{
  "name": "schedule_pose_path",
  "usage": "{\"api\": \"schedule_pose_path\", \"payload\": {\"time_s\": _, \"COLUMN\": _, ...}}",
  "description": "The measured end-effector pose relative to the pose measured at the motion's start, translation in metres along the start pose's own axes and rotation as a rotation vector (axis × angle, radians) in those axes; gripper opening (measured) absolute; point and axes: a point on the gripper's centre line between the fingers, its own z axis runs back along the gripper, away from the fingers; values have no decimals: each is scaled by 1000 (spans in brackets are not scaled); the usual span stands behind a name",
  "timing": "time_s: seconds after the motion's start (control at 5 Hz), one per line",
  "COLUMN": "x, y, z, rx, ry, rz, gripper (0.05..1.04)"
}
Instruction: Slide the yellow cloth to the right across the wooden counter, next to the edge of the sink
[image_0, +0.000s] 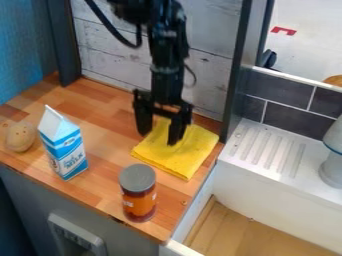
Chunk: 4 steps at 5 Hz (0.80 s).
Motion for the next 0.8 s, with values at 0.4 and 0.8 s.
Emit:
{"api": "schedule_pose_path", "payload": {"time_s": 0.4, "x": 0, "y": 25, "z": 60, "rx": -38, "ry": -122, "rz": -15, "gripper": 1000}}
{"api": "schedule_pose_path", "payload": {"time_s": 0.8, "x": -50, "y": 4, "z": 83, "rx": -5, "ry": -47, "rz": -125, "gripper": 1000}}
